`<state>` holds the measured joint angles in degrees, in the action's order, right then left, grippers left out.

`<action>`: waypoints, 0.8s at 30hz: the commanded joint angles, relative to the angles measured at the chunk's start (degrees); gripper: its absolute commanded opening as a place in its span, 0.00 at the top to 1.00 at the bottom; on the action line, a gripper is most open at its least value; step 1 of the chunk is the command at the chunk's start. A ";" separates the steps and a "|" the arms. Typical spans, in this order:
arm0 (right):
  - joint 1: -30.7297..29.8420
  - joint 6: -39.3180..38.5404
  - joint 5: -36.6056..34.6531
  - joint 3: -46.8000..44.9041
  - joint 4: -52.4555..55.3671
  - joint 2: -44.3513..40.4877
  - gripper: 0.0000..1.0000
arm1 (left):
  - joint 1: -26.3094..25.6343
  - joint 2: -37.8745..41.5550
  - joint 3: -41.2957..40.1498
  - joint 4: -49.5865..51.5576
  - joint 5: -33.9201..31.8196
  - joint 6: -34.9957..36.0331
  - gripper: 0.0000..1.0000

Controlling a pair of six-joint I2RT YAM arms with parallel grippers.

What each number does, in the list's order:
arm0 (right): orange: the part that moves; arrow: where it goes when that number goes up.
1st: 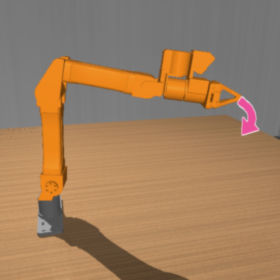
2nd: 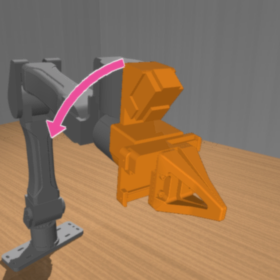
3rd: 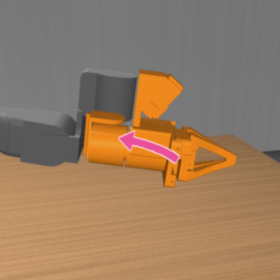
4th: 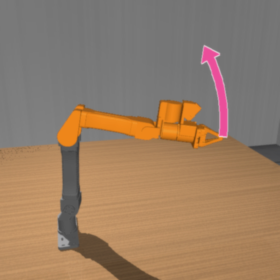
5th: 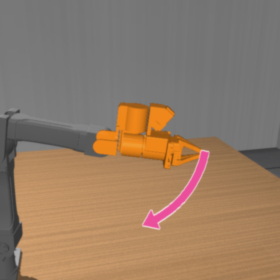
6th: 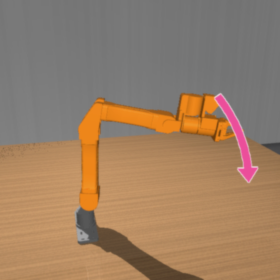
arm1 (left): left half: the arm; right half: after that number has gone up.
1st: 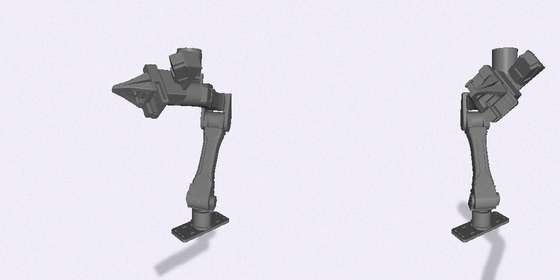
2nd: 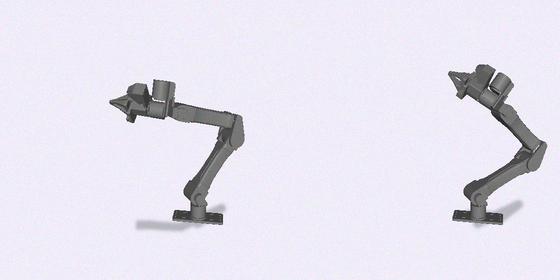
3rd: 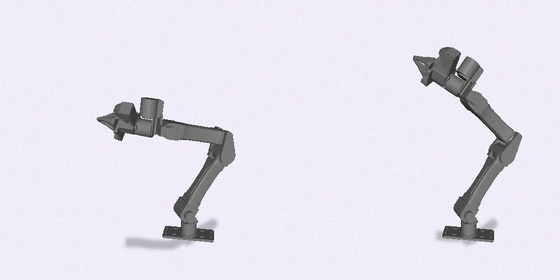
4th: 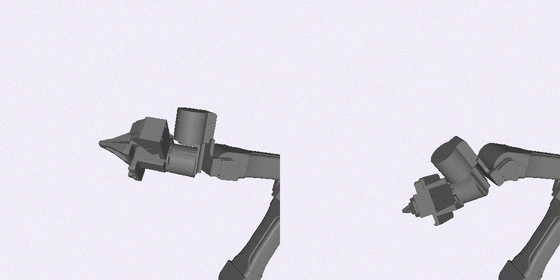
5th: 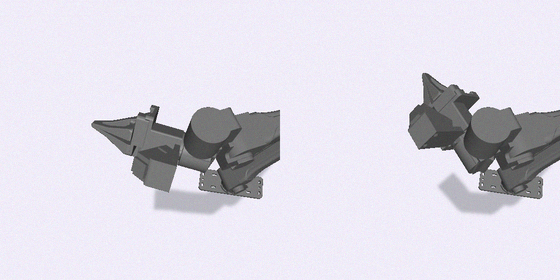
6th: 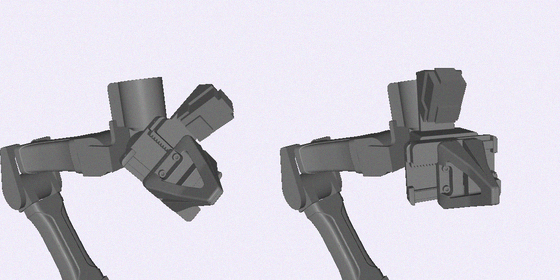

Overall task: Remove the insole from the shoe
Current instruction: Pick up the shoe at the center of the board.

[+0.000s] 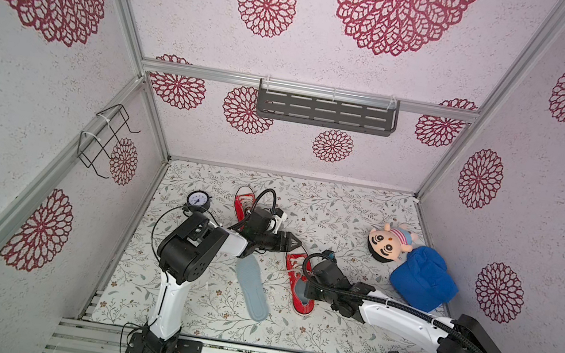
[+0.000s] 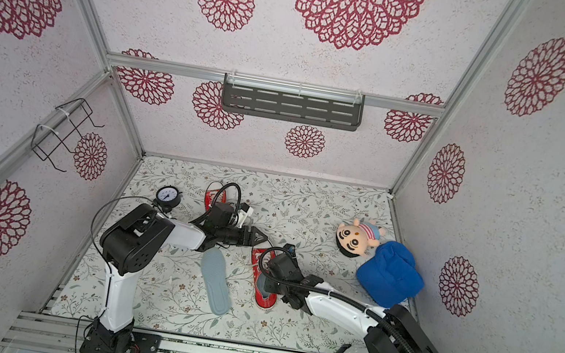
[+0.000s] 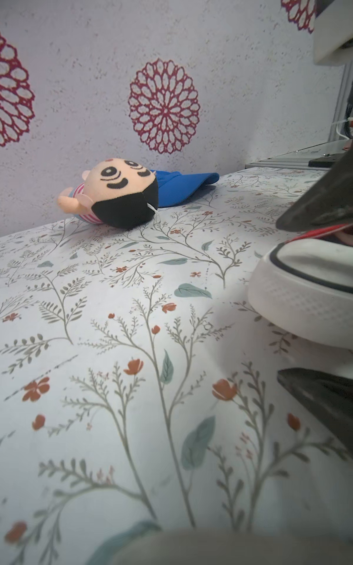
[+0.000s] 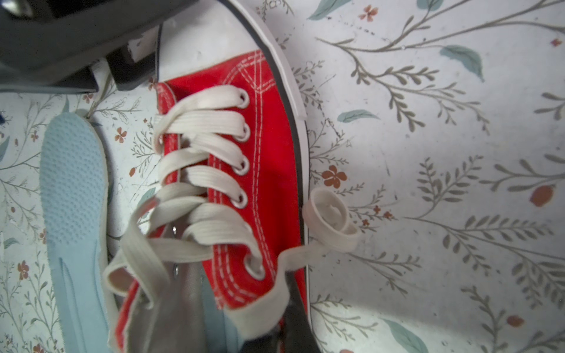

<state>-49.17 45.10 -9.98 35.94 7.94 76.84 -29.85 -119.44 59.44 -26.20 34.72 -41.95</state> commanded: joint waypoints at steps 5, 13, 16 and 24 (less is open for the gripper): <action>0.28 0.88 0.20 0.00 1.02 0.50 1.00 | -0.48 -2.95 2.34 -2.17 5.24 -1.55 0.41; 1.15 -0.56 -1.75 0.05 4.45 -2.87 1.00 | -0.23 2.29 -0.95 -6.06 5.78 3.29 0.70; 3.18 -1.28 -3.56 -0.71 7.92 -6.58 1.00 | 0.05 5.93 -1.14 -3.18 7.36 8.81 0.76; 12.84 -4.79 -9.95 -3.38 18.11 -13.30 1.00 | 0.23 15.52 -3.59 3.06 10.12 23.28 0.90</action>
<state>-39.72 42.19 -10.79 33.71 14.83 64.64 -30.72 -107.48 56.95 -24.93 41.25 -28.32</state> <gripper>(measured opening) 0.051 0.303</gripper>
